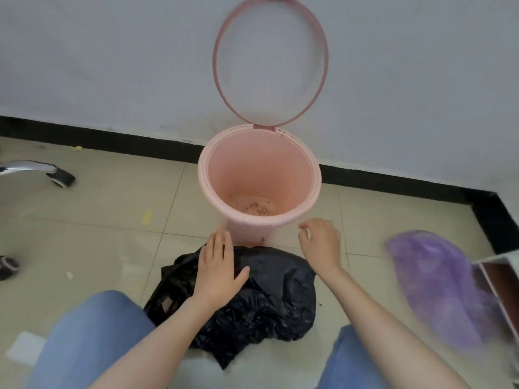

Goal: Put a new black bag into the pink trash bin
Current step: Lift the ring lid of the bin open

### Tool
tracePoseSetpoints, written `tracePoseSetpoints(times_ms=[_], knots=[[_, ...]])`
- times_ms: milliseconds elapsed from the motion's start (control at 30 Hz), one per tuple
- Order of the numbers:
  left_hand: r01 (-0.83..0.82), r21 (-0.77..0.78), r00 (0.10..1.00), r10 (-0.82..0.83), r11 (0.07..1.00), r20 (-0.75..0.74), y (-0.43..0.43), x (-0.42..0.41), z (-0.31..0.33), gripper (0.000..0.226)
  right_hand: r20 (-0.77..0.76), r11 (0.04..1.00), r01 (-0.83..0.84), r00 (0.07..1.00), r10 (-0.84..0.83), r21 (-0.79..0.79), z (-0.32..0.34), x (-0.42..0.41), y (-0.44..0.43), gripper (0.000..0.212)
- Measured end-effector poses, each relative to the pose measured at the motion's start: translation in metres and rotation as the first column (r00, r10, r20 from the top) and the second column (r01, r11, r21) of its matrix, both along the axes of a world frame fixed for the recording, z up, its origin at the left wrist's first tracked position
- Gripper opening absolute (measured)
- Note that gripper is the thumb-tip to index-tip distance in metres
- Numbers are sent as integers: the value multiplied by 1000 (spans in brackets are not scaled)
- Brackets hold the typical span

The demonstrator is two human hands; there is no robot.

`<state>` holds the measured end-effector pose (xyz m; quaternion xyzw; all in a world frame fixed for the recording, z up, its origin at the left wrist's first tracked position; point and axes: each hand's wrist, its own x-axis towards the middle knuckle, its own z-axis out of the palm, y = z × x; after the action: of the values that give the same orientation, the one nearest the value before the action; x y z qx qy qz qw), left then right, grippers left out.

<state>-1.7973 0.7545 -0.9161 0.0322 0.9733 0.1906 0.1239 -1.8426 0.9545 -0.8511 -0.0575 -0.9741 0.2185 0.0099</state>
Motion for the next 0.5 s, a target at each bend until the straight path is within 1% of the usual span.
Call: tracePoseSetpoints(times_ms=[33, 67, 100, 133, 200, 233, 267, 300, 333, 367, 433, 467, 500], knots=[[61, -32, 997, -59, 998, 54, 5, 8, -12, 89, 74, 1000, 0, 997, -2, 15, -18, 12, -2, 25], [137, -58, 985, -130, 989, 111, 8, 15, -22, 93, 155, 999, -35, 988, 30, 31, -34, 22, -4, 26], [219, -75, 964, -204, 973, 169, 10, 21, -32, 98, 254, 994, -103, 963, 89, 42, -49, 32, -6, 31], [291, -85, 938, -267, 953, 221, 10, 26, -41, 103, 379, 981, -193, 911, 165, 37, -63, 40, -7, 44], [375, -108, 895, -329, 921, 301, 8, 35, -55, 112, 623, 931, -364, 724, 297, -21, -88, 58, -10, 78], [393, -125, 883, -336, 911, 327, 5, 38, -61, 116, 695, 906, -423, 643, 322, -29, -99, 67, -10, 92], [403, -146, 877, -336, 903, 344, 3, 40, -66, 117, 734, 879, -477, 594, 328, -6, -108, 76, -9, 100], [412, -167, 873, -336, 896, 355, 1, 42, -70, 117, 749, 849, -527, 575, 328, 32, -118, 85, -8, 102], [416, -190, 873, -332, 889, 358, -1, 43, -72, 114, 742, 824, -560, 588, 324, 83, -126, 91, -6, 97], [413, -214, 880, -327, 885, 345, -2, 43, -73, 110, 703, 814, -563, 637, 317, 143, -130, 94, -4, 85], [404, -261, 897, -324, 876, 300, -2, 41, -72, 98, 596, 827, -513, 746, 296, 231, -131, 93, 1, 51], [403, -277, 903, -328, 872, 278, -2, 40, -72, 93, 562, 833, -490, 777, 283, 257, -129, 89, 0, 39], [404, -286, 906, -336, 869, 257, -3, 40, -71, 86, 536, 841, -470, 798, 274, 269, -127, 86, 1, 31]])
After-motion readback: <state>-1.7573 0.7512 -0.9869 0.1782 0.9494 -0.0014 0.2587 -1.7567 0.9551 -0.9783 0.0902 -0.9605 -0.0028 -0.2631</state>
